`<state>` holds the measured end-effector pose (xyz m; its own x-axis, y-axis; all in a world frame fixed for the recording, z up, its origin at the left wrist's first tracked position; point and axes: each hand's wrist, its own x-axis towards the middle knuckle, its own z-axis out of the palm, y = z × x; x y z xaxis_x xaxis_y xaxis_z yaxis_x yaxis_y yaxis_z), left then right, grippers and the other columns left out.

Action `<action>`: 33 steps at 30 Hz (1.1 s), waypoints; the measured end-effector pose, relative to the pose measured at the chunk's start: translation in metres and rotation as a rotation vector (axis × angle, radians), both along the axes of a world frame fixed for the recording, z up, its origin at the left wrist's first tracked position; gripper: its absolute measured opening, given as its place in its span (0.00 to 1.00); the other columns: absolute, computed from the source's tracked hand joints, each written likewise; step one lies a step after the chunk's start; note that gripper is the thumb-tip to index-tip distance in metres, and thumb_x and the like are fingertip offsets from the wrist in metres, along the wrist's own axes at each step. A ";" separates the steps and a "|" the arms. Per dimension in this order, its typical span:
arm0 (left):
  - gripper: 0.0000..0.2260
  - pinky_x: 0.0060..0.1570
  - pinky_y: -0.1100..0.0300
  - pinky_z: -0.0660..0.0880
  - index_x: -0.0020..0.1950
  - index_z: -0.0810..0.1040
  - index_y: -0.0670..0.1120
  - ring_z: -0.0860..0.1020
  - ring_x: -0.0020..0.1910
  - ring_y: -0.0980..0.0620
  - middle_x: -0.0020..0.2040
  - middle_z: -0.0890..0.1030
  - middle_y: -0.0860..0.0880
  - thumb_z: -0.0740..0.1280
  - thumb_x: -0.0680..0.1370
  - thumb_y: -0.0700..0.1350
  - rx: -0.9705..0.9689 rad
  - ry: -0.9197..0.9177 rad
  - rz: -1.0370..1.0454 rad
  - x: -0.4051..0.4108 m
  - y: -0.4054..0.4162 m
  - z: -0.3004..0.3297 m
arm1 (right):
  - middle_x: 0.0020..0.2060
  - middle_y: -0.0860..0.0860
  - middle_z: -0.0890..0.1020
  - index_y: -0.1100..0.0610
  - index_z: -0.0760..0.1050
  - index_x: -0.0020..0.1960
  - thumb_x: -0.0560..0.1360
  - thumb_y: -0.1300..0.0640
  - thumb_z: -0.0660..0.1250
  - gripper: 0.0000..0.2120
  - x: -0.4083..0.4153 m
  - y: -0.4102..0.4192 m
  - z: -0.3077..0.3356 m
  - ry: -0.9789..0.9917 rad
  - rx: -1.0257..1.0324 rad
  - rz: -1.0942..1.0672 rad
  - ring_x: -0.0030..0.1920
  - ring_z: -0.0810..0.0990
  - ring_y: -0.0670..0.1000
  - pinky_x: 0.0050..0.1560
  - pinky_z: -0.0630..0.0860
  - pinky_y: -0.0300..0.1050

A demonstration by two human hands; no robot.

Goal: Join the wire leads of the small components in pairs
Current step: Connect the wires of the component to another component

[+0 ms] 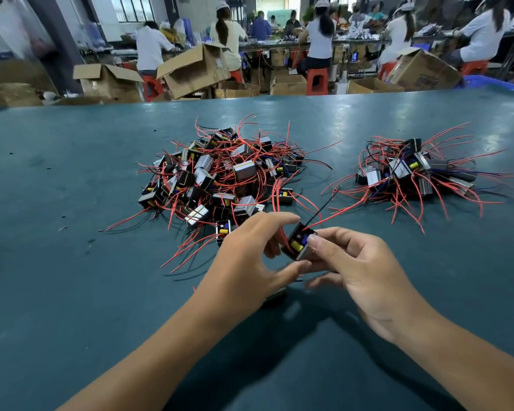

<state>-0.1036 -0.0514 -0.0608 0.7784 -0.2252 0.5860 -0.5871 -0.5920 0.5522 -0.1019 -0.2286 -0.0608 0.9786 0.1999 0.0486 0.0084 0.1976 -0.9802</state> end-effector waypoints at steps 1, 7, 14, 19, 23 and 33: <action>0.24 0.46 0.63 0.75 0.63 0.79 0.46 0.77 0.42 0.55 0.46 0.79 0.53 0.80 0.69 0.47 0.019 -0.019 0.010 -0.001 -0.003 0.000 | 0.39 0.58 0.85 0.60 0.81 0.48 0.67 0.50 0.72 0.15 -0.002 0.002 0.000 0.003 0.001 -0.018 0.37 0.85 0.53 0.32 0.80 0.44; 0.24 0.45 0.66 0.73 0.63 0.77 0.48 0.73 0.41 0.61 0.46 0.77 0.59 0.76 0.71 0.57 0.088 0.002 0.013 -0.005 -0.007 -0.003 | 0.38 0.60 0.85 0.59 0.73 0.53 0.73 0.61 0.71 0.10 0.005 -0.001 -0.001 0.013 0.012 -0.131 0.36 0.86 0.56 0.28 0.79 0.44; 0.02 0.33 0.55 0.73 0.49 0.79 0.52 0.77 0.30 0.50 0.33 0.80 0.51 0.69 0.79 0.49 -0.148 0.133 0.132 0.009 0.026 0.008 | 0.34 0.53 0.82 0.52 0.79 0.50 0.78 0.59 0.67 0.04 0.044 -0.050 0.001 -0.076 -0.388 -0.142 0.31 0.77 0.48 0.28 0.73 0.37; 0.04 0.34 0.52 0.74 0.46 0.80 0.50 0.78 0.33 0.43 0.32 0.79 0.50 0.69 0.80 0.42 -0.218 0.198 0.167 0.014 0.034 0.011 | 0.37 0.48 0.83 0.51 0.84 0.49 0.77 0.57 0.70 0.05 0.046 -0.061 -0.001 -0.057 -0.635 0.139 0.31 0.74 0.43 0.29 0.69 0.33; 0.03 0.33 0.59 0.73 0.47 0.81 0.47 0.76 0.32 0.52 0.34 0.79 0.51 0.70 0.79 0.39 -0.239 0.328 0.011 0.014 0.029 0.008 | 0.37 0.46 0.84 0.48 0.84 0.51 0.76 0.53 0.69 0.07 0.042 -0.059 0.002 -0.082 -0.674 0.277 0.38 0.76 0.46 0.36 0.72 0.35; 0.05 0.36 0.68 0.70 0.43 0.83 0.45 0.74 0.33 0.60 0.34 0.80 0.55 0.74 0.76 0.45 -0.172 0.491 -0.229 0.006 0.019 0.005 | 0.43 0.50 0.86 0.45 0.84 0.53 0.76 0.51 0.69 0.08 0.037 -0.054 0.007 -0.248 -0.688 0.359 0.38 0.79 0.41 0.39 0.71 0.31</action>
<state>-0.0973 -0.0324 -0.0557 0.9113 -0.3536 0.2108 -0.3397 -0.3568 0.8702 -0.0651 -0.2830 -0.0539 0.8262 0.5633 0.0070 0.2914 -0.4168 -0.8610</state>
